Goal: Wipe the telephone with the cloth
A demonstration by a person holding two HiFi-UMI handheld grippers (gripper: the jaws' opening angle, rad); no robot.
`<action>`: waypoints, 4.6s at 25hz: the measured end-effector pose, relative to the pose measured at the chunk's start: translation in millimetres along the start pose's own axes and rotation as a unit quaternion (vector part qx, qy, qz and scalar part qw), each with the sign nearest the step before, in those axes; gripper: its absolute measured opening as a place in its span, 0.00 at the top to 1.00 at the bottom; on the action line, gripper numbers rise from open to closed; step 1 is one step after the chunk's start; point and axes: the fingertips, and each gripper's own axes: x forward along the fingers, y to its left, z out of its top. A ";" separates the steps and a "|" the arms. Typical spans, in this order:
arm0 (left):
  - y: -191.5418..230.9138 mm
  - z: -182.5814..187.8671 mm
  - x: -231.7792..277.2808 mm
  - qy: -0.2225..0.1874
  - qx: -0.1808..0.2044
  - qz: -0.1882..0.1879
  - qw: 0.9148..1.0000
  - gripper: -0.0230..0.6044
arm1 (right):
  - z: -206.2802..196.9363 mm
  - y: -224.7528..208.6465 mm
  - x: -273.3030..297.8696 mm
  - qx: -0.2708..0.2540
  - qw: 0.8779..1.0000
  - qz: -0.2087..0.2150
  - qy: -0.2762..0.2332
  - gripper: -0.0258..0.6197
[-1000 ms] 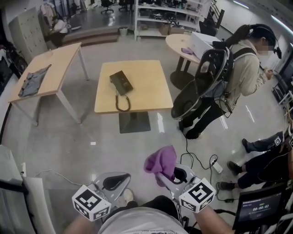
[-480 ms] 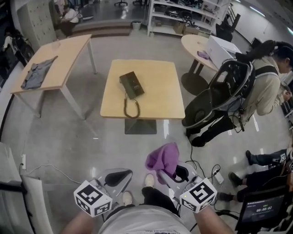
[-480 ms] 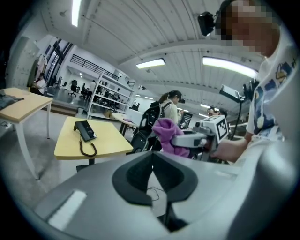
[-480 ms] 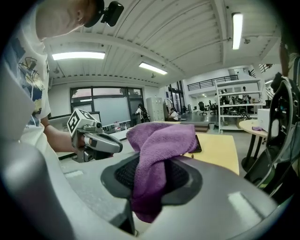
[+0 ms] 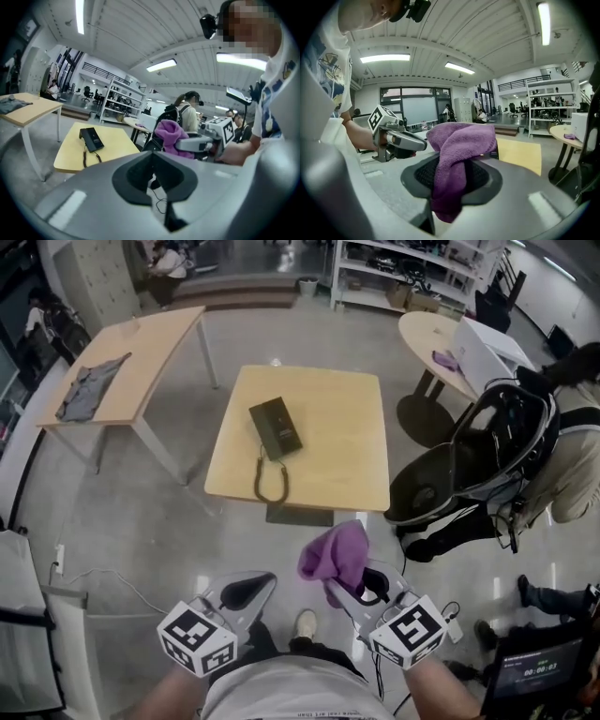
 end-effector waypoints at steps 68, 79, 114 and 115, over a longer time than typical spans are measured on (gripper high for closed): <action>390.5 -27.7 264.6 0.046 -0.353 0.000 0.935 0.78 | -2.1 -166.4 171.1 0.085 0.979 -0.111 0.151 0.78; 378.5 -19.2 252.0 0.035 -0.340 0.015 0.940 0.83 | 2.9 -171.5 169.1 0.086 0.981 -0.113 0.135 0.78; 231.1 177.1 173.8 -0.095 -0.276 -0.127 0.948 0.83 | 187.0 -221.8 215.3 -0.047 0.998 0.007 -0.032 0.78; 228.5 177.5 174.7 -0.098 -0.274 -0.131 0.948 0.83 | 192.0 -220.0 221.9 -0.052 0.998 0.012 -0.032 0.78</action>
